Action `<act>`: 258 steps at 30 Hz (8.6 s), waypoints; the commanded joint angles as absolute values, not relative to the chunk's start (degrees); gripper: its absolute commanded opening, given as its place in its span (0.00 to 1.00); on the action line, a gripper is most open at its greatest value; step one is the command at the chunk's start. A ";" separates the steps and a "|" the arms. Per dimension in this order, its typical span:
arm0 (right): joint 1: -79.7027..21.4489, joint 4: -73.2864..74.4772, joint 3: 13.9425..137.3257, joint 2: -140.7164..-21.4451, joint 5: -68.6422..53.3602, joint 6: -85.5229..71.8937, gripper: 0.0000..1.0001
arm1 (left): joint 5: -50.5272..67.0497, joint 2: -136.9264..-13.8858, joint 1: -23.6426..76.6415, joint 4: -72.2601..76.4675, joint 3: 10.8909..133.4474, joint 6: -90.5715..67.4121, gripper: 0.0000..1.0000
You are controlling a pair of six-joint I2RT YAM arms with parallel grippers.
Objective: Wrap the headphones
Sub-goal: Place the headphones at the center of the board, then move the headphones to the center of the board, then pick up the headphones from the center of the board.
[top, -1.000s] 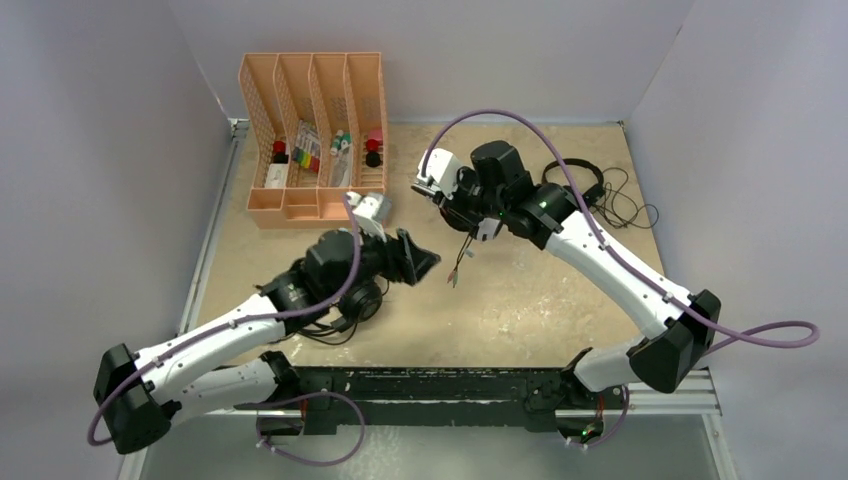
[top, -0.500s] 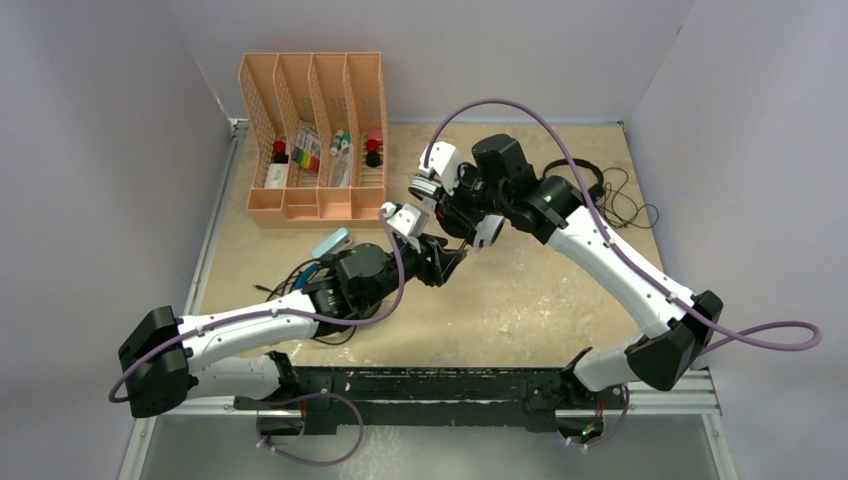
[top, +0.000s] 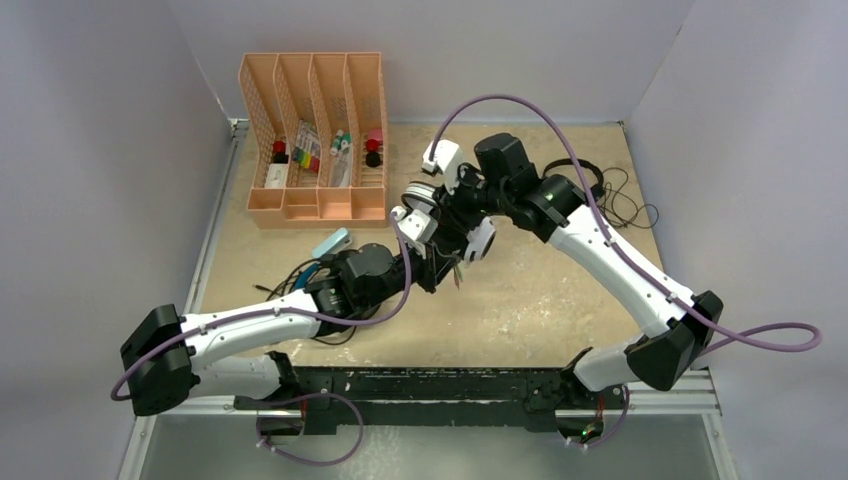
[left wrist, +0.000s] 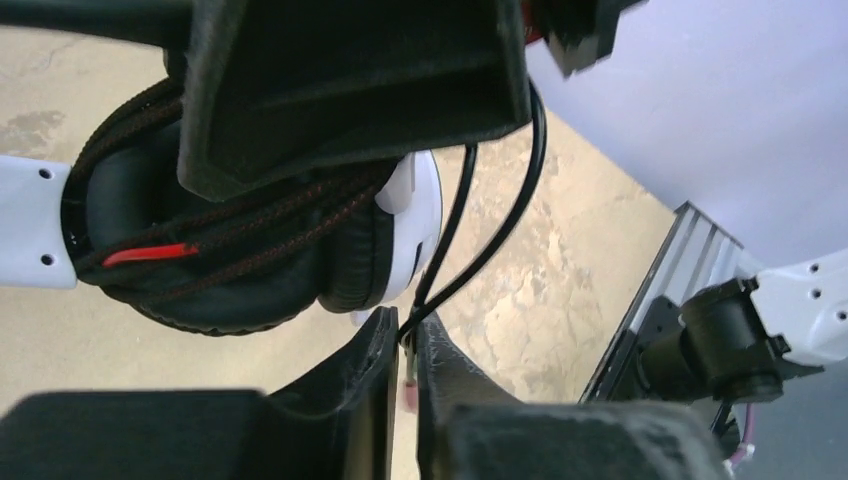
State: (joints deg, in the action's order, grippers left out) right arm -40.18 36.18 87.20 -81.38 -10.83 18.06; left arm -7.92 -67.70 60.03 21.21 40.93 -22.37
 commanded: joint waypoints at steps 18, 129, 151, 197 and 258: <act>-16.29 -1.76 69.63 -92.85 -66.96 -33.99 0.00 | -21.21 -77.15 58.79 -20.69 63.97 -25.49 0.00; -24.62 17.08 65.18 -89.08 -14.97 -11.44 0.96 | -13.69 -76.62 38.16 -31.70 71.53 -29.17 0.71; -33.78 16.56 62.94 -90.97 6.45 -4.88 0.44 | -10.41 -95.62 32.95 -19.49 78.42 -34.82 0.76; -33.83 17.92 65.82 -89.51 6.24 -7.82 0.23 | 13.12 -108.22 31.86 8.32 69.89 -50.68 0.51; -17.96 27.93 102.39 -102.02 10.89 0.90 0.99 | -7.46 -50.00 27.60 -44.44 65.33 -40.30 0.74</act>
